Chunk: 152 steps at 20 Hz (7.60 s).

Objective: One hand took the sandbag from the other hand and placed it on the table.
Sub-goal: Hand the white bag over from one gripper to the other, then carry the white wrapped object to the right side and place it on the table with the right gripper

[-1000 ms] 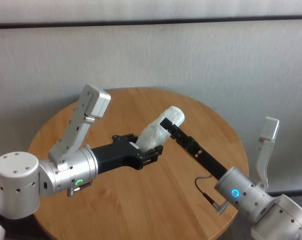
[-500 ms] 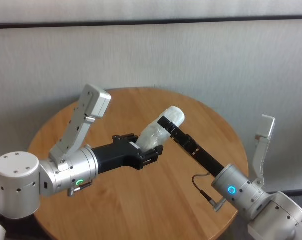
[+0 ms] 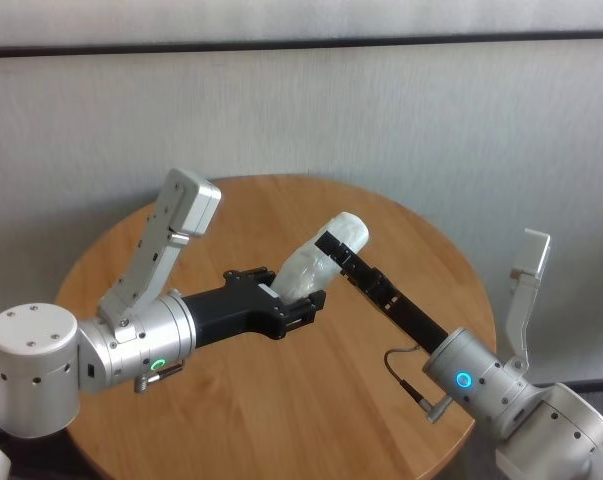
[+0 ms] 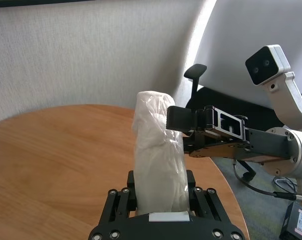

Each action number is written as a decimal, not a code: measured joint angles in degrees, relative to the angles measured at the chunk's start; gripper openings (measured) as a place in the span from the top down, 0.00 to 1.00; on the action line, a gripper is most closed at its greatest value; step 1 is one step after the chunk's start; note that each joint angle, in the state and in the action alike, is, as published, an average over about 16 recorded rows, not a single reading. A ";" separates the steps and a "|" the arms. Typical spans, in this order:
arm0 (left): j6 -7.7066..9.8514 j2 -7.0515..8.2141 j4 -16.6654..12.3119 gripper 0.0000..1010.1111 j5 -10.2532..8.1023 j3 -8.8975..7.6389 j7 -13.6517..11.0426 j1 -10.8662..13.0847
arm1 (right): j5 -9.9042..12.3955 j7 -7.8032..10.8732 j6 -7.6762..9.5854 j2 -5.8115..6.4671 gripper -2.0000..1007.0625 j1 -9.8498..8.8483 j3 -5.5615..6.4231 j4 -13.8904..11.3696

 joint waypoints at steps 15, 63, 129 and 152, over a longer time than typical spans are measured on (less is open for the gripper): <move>0.01 0.00 0.00 0.44 0.00 0.00 0.01 0.00 | -0.11 0.10 -0.05 0.04 0.42 -0.13 0.16 -0.21; 0.00 0.01 -0.01 0.32 -0.01 0.01 0.01 -0.02 | 3.49 -0.43 -3.29 1.65 0.54 -0.61 -1.83 -0.47; 6.10 -2.04 0.19 0.01 0.81 -4.94 14.67 3.33 | -15.19 -21.93 9.08 13.02 0.54 3.06 1.32 -6.41; 6.03 -2.14 0.38 0.01 1.04 -4.85 14.79 3.16 | -17.50 -21.59 12.15 11.99 0.26 6.51 -0.43 -1.84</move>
